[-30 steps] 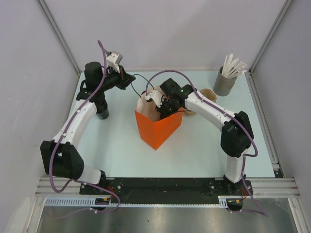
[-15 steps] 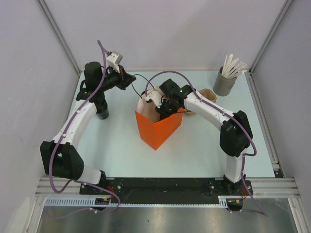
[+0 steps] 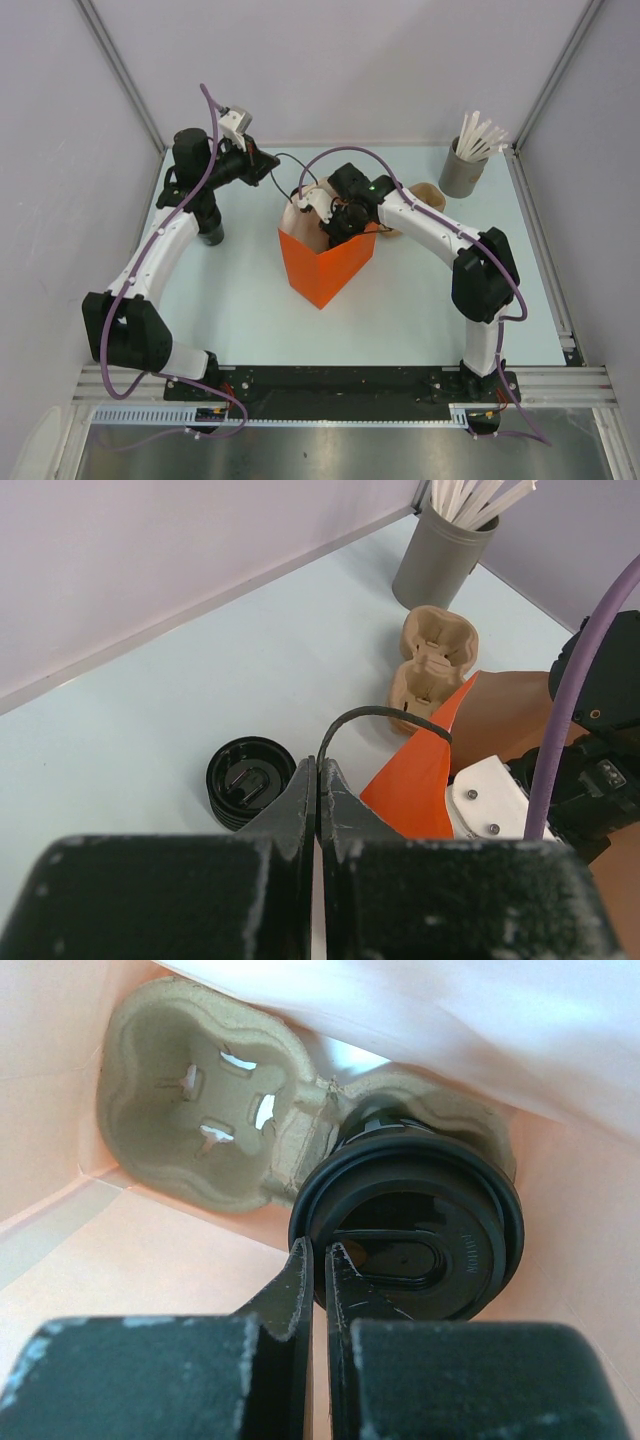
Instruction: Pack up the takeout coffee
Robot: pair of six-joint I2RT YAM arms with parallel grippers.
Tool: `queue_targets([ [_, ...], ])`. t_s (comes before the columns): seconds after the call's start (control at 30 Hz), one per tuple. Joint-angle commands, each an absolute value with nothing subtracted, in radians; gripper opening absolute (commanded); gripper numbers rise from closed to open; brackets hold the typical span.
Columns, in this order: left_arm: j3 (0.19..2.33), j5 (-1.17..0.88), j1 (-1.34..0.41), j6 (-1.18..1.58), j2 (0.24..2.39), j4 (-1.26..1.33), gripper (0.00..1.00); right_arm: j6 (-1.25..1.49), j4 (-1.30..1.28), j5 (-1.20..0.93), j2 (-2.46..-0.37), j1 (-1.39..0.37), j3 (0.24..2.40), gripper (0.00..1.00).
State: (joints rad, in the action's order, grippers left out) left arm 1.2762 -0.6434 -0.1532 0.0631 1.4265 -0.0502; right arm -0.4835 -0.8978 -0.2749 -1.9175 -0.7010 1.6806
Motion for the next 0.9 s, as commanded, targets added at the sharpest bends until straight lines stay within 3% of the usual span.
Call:
queue_targets([
  [0.0,1.275,-0.661,-0.153,0.072,1.387,-0.005,0.0,-0.506,-0.937,-0.216,-1.983,-0.69,1.64,0.0],
  [0.13,1.275,-0.661,-0.153,0.074,1.387,-0.005,0.0,-0.505,-0.936,-0.218,-1.971,-0.69,1.643,0.03],
  [0.43,1.273,-0.663,-0.153,0.072,1.385,-0.005,0.0,-0.505,-0.937,-0.215,-1.948,-0.69,1.66,0.42],
  [0.87,1.273,-0.663,-0.153,0.074,1.384,-0.005,0.0,-0.511,-0.95,-0.209,-1.89,-0.699,1.7,0.65],
])
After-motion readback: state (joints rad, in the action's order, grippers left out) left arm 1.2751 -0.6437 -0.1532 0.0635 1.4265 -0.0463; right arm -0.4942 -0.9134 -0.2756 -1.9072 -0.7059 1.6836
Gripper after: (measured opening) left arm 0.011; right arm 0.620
